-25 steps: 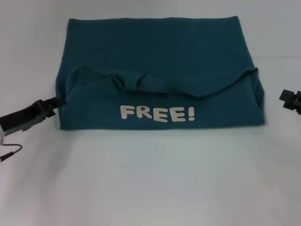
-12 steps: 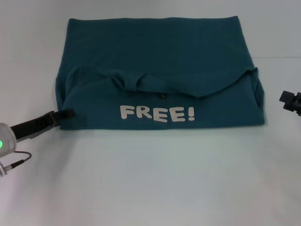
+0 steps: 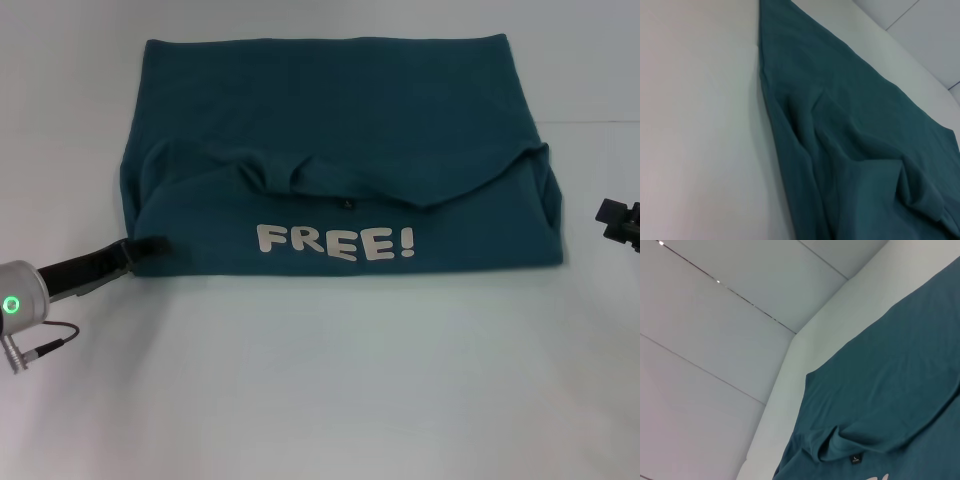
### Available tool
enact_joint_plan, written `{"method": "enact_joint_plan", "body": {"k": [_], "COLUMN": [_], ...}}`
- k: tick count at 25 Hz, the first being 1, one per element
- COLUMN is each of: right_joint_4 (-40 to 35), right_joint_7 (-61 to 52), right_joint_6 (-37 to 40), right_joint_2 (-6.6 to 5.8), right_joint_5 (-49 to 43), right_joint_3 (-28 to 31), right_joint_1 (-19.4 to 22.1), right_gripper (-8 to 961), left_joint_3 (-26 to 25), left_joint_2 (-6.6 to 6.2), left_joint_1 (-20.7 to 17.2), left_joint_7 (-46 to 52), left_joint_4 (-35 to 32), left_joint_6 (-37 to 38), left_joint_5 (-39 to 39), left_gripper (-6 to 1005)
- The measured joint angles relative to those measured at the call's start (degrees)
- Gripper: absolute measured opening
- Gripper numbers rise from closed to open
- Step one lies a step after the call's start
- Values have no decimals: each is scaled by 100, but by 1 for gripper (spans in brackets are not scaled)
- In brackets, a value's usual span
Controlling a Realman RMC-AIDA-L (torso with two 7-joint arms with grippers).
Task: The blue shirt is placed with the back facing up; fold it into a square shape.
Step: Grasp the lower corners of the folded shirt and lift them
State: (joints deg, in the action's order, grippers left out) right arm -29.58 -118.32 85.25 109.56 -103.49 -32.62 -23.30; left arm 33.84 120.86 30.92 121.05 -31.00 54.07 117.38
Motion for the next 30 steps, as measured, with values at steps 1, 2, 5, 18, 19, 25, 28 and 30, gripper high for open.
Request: {"method": "enact_joint_plan", "body": {"k": [1, 2, 5, 18, 19, 25, 28, 30], "right_joint_4": [12, 14, 15, -55, -108, -850, -1221, -1316], "right_joint_7": [1, 0, -7, -98, -165, -1190, -1537, -1661], "right_joint_6": [-4, -7, -8, -166, -176, -324, -477, -606], "right_joint_2": [-8, -12, -19, -71, -95, -395, -441, -434], "right_joint_5": [1, 1, 4, -409, -526, -1614, -2341, -2859], "right_joint_3": [0, 0, -11, 18, 23, -11, -20, -24], "right_joint_1": [1, 1, 1, -67, -96, -502, -781, -1020], "right_gripper": [583, 583, 583, 581, 581, 581, 580, 580], "left_joint_3": [8, 10, 13, -27, -35, -29, -11, 0], "left_joint_2": [0, 1, 0, -52, -64, -173, -196, -201], "left_joint_1": [-11, -18, -26, -49, -49, 16, 88, 136], "left_joint_7": [31, 55, 84, 66, 83, 475, 618, 673], "left_joint_4": [-20, -30, -36, -111, -165, -450, -487, -490], "left_joint_6": [-5, -9, -5, 333, 428, 918, 942, 922], "left_joint_5": [0, 0, 0, -5, -16, -28, -22, -20], "left_gripper": [607, 607, 520, 126, 100, 23, 23, 24]}}
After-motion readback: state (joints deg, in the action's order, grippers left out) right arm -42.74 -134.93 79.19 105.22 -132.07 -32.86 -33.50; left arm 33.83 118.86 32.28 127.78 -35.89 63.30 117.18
